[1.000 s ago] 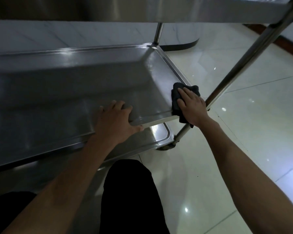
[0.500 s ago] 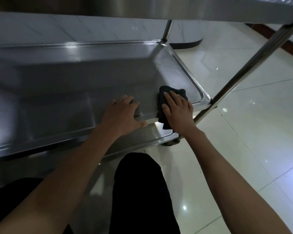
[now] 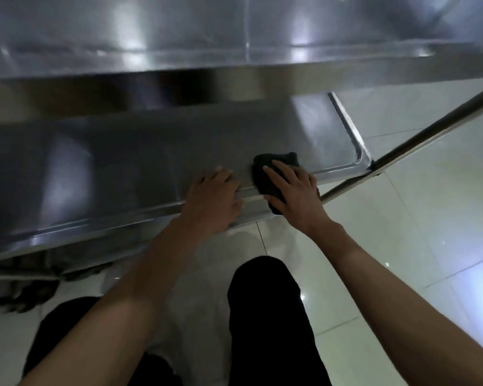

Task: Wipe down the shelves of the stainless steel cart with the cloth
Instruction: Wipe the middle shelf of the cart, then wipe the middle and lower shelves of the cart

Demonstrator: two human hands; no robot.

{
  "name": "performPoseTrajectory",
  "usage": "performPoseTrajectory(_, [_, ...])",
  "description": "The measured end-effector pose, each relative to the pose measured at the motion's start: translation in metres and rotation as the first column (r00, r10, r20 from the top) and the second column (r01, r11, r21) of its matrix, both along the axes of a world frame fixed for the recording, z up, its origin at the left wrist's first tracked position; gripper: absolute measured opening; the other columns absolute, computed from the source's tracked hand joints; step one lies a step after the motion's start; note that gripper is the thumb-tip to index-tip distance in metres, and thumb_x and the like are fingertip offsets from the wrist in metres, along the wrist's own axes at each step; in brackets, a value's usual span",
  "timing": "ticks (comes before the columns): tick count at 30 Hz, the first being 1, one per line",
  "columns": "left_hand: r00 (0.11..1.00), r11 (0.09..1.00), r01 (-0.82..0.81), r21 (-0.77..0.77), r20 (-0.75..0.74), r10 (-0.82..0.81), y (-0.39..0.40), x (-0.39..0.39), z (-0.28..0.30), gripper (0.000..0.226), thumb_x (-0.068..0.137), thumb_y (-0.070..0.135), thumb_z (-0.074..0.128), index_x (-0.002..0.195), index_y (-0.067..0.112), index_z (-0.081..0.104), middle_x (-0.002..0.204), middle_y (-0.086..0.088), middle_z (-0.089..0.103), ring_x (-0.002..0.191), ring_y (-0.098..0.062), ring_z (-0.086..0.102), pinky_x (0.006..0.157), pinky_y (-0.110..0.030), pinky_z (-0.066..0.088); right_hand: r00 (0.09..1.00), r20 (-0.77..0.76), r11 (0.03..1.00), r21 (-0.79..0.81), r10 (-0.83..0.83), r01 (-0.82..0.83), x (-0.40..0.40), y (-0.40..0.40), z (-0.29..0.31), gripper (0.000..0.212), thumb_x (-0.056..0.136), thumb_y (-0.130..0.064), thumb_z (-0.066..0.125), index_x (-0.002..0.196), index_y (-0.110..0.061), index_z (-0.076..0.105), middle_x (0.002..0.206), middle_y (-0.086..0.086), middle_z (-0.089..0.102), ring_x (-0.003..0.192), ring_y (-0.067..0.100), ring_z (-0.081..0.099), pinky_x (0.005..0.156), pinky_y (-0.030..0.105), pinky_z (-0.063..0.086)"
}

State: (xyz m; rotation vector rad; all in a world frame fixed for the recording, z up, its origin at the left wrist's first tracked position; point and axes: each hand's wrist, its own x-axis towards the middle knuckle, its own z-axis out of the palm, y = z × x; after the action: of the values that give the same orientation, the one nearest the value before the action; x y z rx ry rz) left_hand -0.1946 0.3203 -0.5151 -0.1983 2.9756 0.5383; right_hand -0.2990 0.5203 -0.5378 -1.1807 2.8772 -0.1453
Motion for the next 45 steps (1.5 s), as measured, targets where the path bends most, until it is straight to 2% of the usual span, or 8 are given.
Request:
performPoseTrajectory(4, [0.985,0.986,-0.095,0.135,0.153,0.074,-0.004,0.040,0.039,0.057,0.087,0.049,0.046,0.129,0.014,0.062,0.137,-0.010,0.057,0.128,-0.033,0.052,0.105,-0.050,0.044,0.984,0.180,0.997,-0.068,-0.020,0.033,0.020,-0.007,0.036,0.057,0.092,-0.022,0.065,0.146,-0.024,0.049,0.152,0.004,0.046,0.128,0.038,0.048,0.099,0.053,0.041])
performPoseTrajectory(8, [0.943,0.987,-0.122,0.108,0.322,0.081,-0.004,0.072,0.097,0.055,0.097,0.047,0.042,0.147,0.025,0.045,0.156,0.000,0.041,0.144,-0.023,0.036,0.116,-0.047,0.030,0.856,0.483,0.952,-0.130,-0.185,0.279,0.062,-0.008,0.090,0.056,0.091,-0.023,0.065,0.145,-0.025,0.050,0.148,0.003,0.051,0.125,0.033,0.053,0.101,0.050,0.046])
performPoseTrajectory(10, [0.927,0.991,-0.108,0.080,0.368,0.071,0.003,0.077,0.134,0.053,0.100,0.045,0.045,0.150,0.029,0.039,0.158,0.004,0.036,0.145,-0.022,0.033,0.117,-0.044,0.028,0.828,0.518,0.941,-0.120,-0.213,0.317,0.087,0.002,0.125,0.054,0.091,-0.030,0.064,0.144,-0.028,0.050,0.146,-0.001,0.053,0.123,0.031,0.054,0.098,0.048,0.048])
performPoseTrajectory(13, [0.931,0.988,-0.072,0.135,0.364,0.019,0.023,0.082,0.192,0.050,0.098,0.040,0.050,0.146,0.025,0.046,0.150,-0.003,0.047,0.133,-0.029,0.048,0.107,-0.046,0.042,0.805,0.549,0.930,-0.123,-0.227,0.346,0.115,0.028,0.179,0.052,0.091,-0.036,0.060,0.141,-0.032,0.048,0.139,-0.005,0.056,0.114,0.026,0.057,0.090,0.048,0.051])
performPoseTrajectory(22, [0.927,0.981,0.153,0.122,0.326,-0.185,0.140,0.038,0.305,0.048,0.096,0.037,0.055,0.141,0.020,0.054,0.146,-0.001,0.051,0.132,-0.025,0.049,0.108,-0.047,0.041,0.641,0.672,0.737,-0.206,-0.371,0.643,0.128,0.181,0.301,0.048,0.092,-0.026,0.068,0.138,-0.024,0.055,0.132,-0.009,0.061,0.112,0.013,0.059,0.096,0.036,0.047])
performPoseTrajectory(35, [0.936,0.963,0.231,0.137,0.239,-0.259,0.385,-0.129,0.385,0.048,0.099,0.040,0.053,0.143,0.020,0.051,0.141,-0.003,0.057,0.130,-0.025,0.051,0.109,-0.046,0.041,0.564,0.712,0.655,-0.194,-0.418,0.730,-0.012,0.428,0.374,0.046,0.089,-0.037,0.062,0.133,-0.039,0.051,0.123,-0.011,0.064,0.106,0.018,0.064,0.096,0.050,0.048])
performPoseTrajectory(40, [0.939,0.962,0.230,0.145,0.227,-0.259,0.432,-0.187,0.392,0.051,0.101,0.040,0.051,0.148,0.020,0.046,0.150,-0.003,0.048,0.134,-0.025,0.046,0.112,-0.046,0.037,0.556,0.708,0.620,-0.211,-0.436,0.756,-0.073,0.471,0.381,0.046,0.089,-0.036,0.063,0.133,-0.040,0.051,0.119,-0.014,0.064,0.105,0.016,0.062,0.097,0.049,0.047])
performPoseTrajectory(45, [0.939,0.967,0.233,0.106,0.235,-0.252,0.458,-0.258,0.385,0.053,0.102,0.043,0.047,0.150,0.021,0.042,0.150,-0.004,0.048,0.133,-0.026,0.047,0.109,-0.047,0.039,0.585,0.685,0.689,-0.167,-0.433,0.706,-0.144,0.487,0.383,0.046,0.091,-0.031,0.064,0.135,-0.033,0.053,0.120,-0.012,0.064,0.107,0.018,0.061,0.097,0.049,0.047])
